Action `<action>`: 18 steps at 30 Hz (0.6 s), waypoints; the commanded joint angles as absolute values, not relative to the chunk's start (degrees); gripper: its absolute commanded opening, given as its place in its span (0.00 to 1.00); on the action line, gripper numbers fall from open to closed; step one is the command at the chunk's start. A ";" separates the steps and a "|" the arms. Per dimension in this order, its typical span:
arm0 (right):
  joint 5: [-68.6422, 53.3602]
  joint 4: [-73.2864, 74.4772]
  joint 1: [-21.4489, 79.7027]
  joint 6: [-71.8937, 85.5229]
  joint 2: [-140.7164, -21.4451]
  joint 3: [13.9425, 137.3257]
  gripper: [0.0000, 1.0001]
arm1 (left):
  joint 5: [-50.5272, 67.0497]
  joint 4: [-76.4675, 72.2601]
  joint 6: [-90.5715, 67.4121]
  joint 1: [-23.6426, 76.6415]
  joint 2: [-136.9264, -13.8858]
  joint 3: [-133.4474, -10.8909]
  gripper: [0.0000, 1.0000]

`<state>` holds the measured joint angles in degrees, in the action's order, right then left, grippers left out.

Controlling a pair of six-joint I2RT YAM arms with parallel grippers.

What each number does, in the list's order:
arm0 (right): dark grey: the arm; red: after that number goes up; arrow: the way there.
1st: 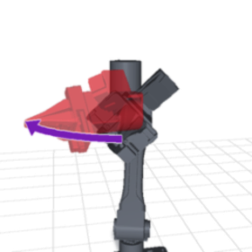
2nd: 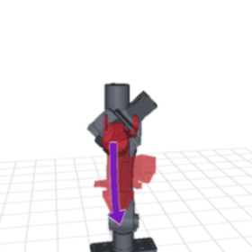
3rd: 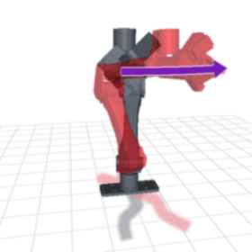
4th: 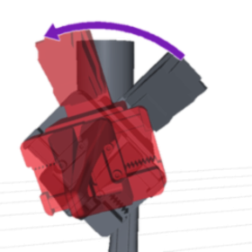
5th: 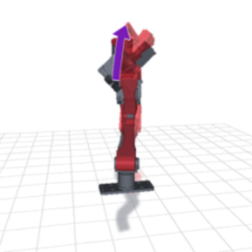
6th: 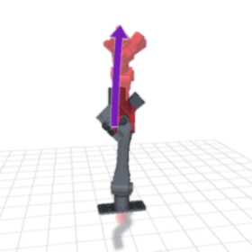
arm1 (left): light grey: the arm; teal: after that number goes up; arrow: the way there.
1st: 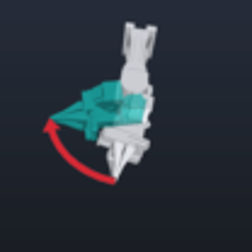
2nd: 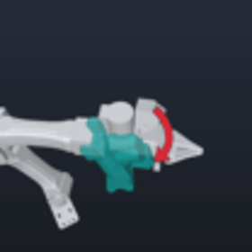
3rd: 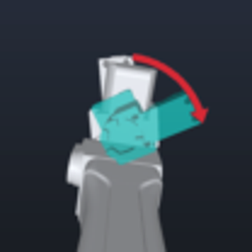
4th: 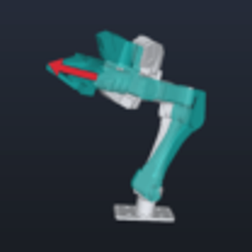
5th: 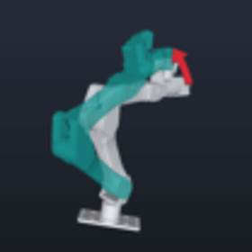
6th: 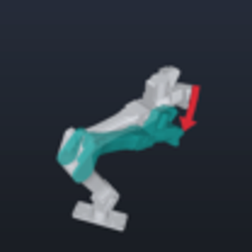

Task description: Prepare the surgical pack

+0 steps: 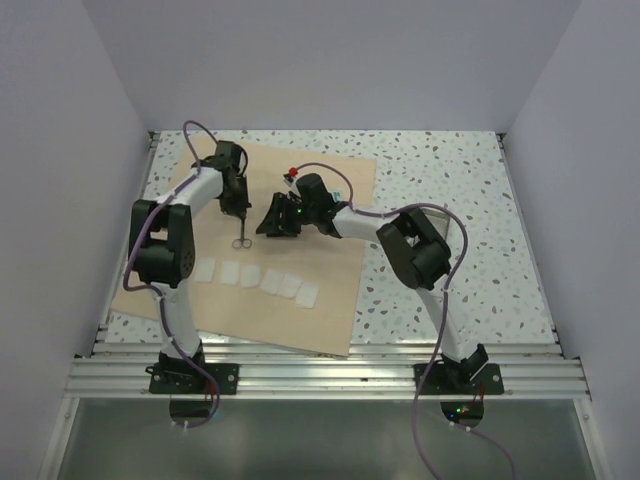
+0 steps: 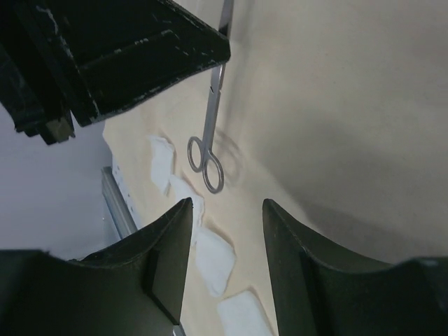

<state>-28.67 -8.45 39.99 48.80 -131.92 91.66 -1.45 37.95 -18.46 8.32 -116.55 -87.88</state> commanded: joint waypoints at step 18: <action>-29.62 -19.77 43.86 57.29 -143.70 105.12 0.46 | 5.27 38.76 -21.00 8.44 -109.42 -86.04 0.00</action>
